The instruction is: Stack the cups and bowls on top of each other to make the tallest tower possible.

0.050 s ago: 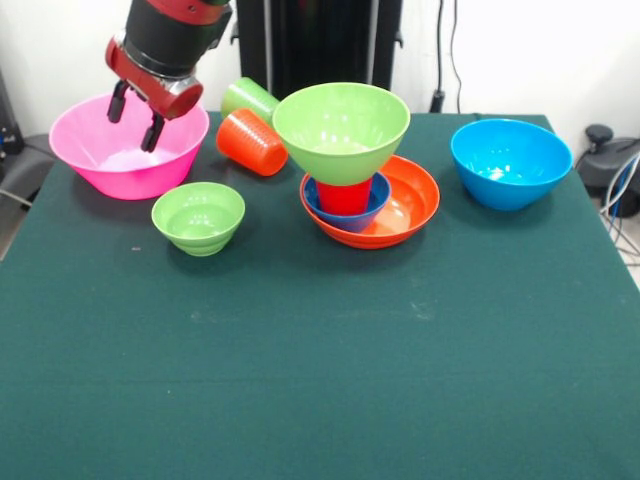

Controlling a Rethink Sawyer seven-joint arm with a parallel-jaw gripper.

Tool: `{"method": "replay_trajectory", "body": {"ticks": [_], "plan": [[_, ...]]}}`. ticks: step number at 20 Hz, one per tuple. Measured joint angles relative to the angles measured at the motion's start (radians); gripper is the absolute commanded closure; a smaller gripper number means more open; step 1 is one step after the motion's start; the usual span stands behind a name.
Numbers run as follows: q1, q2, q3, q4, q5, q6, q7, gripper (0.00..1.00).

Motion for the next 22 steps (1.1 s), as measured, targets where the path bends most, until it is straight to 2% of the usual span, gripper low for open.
{"method": "replay_trajectory", "body": {"ticks": [9, 16, 22], "plan": [[0.0, -0.023, 0.0, 0.0, 0.0, 0.021, 0.0, 0.0], [-0.002, -0.058, 0.006, 0.002, 0.001, 0.099, 0.0, 0.0], [-0.006, -0.056, 0.024, 0.004, 0.002, 0.101, 0.0, 0.0]]}}
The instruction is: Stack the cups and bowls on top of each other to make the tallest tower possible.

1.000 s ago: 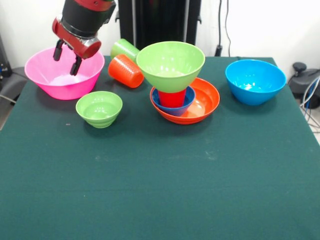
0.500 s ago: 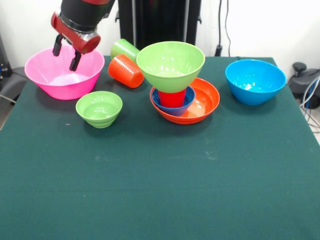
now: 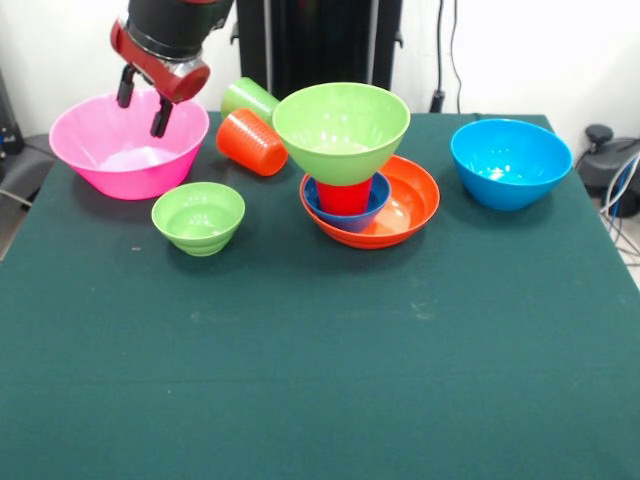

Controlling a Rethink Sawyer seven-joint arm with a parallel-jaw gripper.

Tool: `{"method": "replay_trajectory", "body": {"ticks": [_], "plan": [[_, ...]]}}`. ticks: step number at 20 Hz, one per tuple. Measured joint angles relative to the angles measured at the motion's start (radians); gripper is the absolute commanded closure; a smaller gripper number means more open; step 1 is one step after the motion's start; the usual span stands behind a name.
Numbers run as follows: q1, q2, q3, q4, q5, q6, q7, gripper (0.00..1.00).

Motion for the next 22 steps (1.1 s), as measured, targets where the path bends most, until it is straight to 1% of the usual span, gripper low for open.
{"method": "replay_trajectory", "body": {"ticks": [11, 16, 22], "plan": [[-0.012, 0.02, 0.044, 0.019, 0.001, -0.015, 0.0, 0.0], [-0.015, 0.048, 0.053, 0.02, 0.001, -0.04, 0.0, 0.0], [-0.023, 0.104, 0.064, 0.02, 0.001, -0.093, 0.0, 0.0]]}}
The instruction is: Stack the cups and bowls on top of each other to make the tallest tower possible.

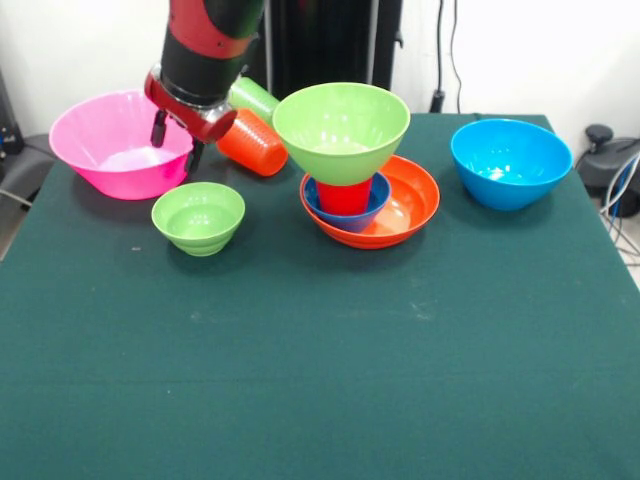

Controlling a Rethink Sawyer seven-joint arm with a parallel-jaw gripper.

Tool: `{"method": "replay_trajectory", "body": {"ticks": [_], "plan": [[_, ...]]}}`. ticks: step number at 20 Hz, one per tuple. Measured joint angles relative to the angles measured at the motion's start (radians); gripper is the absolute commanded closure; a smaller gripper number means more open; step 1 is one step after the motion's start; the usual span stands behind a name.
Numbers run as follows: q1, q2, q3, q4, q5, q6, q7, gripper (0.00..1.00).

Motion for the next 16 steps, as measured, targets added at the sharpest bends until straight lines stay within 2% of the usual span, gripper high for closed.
{"method": "replay_trajectory", "body": {"ticks": [7, 16], "plan": [[-0.019, 0.071, 0.005, 0.0, 0.0, -0.094, 0.0, 0.0], [-0.016, 0.122, 0.004, -0.001, 0.001, -0.113, 0.0, 0.0]]}}
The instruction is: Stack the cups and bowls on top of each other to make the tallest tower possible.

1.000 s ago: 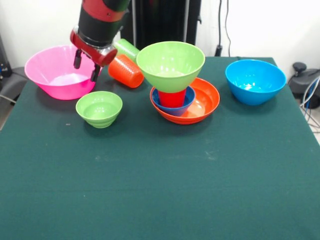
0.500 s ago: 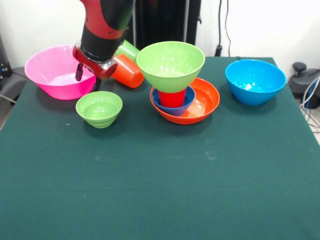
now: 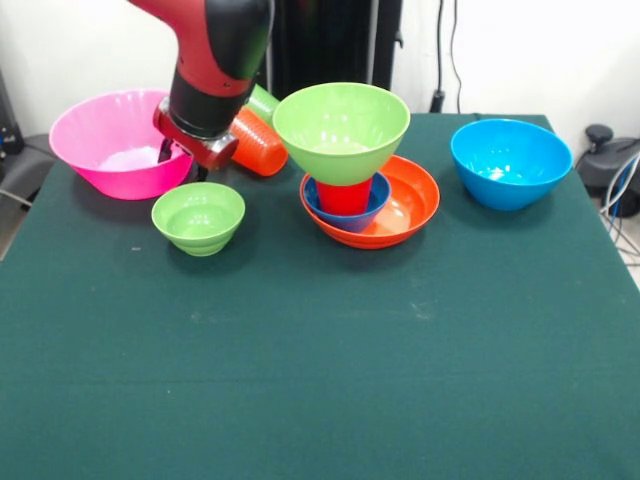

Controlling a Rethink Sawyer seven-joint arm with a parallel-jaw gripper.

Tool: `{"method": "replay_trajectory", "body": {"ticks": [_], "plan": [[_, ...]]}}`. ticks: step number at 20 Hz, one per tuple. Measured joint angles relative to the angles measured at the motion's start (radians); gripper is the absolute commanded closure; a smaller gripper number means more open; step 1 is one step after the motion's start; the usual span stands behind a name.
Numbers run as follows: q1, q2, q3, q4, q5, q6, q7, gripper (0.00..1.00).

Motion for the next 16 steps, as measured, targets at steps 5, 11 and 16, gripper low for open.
{"method": "replay_trajectory", "body": {"ticks": [5, 11, 16], "plan": [[0.016, 0.006, -0.006, 0.0, -0.001, 0.001, 0.0, 1.0], [0.023, 0.0, -0.03, 0.0, 0.0, 0.001, 0.0, 1.0], [0.024, 0.001, -0.03, 0.0, 0.0, 0.001, 0.0, 1.0]]}}
